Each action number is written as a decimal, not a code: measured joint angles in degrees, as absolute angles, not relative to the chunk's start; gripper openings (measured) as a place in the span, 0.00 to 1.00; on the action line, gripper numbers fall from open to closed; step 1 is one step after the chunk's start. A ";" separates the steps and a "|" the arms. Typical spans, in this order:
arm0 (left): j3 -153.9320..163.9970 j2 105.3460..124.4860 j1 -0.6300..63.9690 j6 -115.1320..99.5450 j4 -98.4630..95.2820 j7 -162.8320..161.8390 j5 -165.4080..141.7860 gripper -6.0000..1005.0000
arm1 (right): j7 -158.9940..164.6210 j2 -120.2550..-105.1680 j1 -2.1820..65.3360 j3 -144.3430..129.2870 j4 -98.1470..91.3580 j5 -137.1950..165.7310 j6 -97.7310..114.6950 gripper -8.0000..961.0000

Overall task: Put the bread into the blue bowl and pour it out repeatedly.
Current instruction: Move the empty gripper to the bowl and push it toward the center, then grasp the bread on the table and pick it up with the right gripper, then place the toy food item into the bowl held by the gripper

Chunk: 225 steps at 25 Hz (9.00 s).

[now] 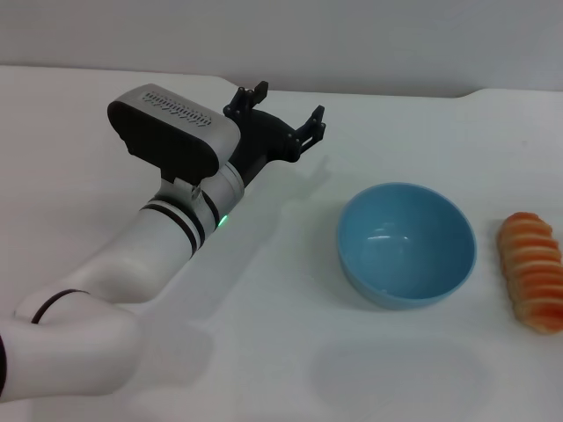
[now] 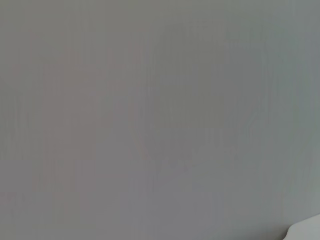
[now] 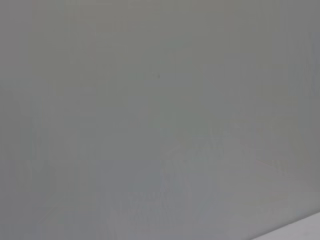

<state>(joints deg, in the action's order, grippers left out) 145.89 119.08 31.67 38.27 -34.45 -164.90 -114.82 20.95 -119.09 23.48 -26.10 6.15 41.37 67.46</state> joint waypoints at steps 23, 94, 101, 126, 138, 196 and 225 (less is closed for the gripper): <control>120.94 116.50 31.58 3.34 -49.43 -164.03 -124.80 0.86 | 21.18 -119.16 23.44 -26.12 6.34 41.48 67.42 0.83; 113.33 118.63 44.56 -38.29 -39.46 -156.14 -107.76 0.72 | 20.65 -119.00 22.80 -26.54 6.41 41.48 66.88 0.83; 113.37 118.62 44.59 -38.27 -39.37 -156.14 -107.69 0.46 | 20.65 -119.00 22.76 -26.54 6.42 41.48 66.88 0.83; 108.00 118.16 50.67 -35.56 -39.36 -156.57 -123.76 0.01 | 21.21 -119.00 23.91 -27.04 6.87 42.79 61.97 0.83; 106.47 117.93 58.84 -39.31 -33.46 -161.32 -130.83 0.01 | 61.43 -118.41 26.70 -33.56 -12.89 74.02 50.66 0.83; 100.01 118.21 57.85 -38.28 -32.32 -161.20 -134.04 0.01 | 129.29 -118.54 31.47 -38.85 -37.67 140.02 61.79 0.67; 102.41 118.81 57.69 -41.29 -33.37 -161.26 -129.96 0.01 | 106.50 -118.97 38.04 -54.90 -36.83 104.72 64.35 0.33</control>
<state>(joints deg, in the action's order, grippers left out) 102.41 118.81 57.69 -41.29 -33.37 -161.26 -129.96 106.50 -118.97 38.04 -54.90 -36.83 104.72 64.35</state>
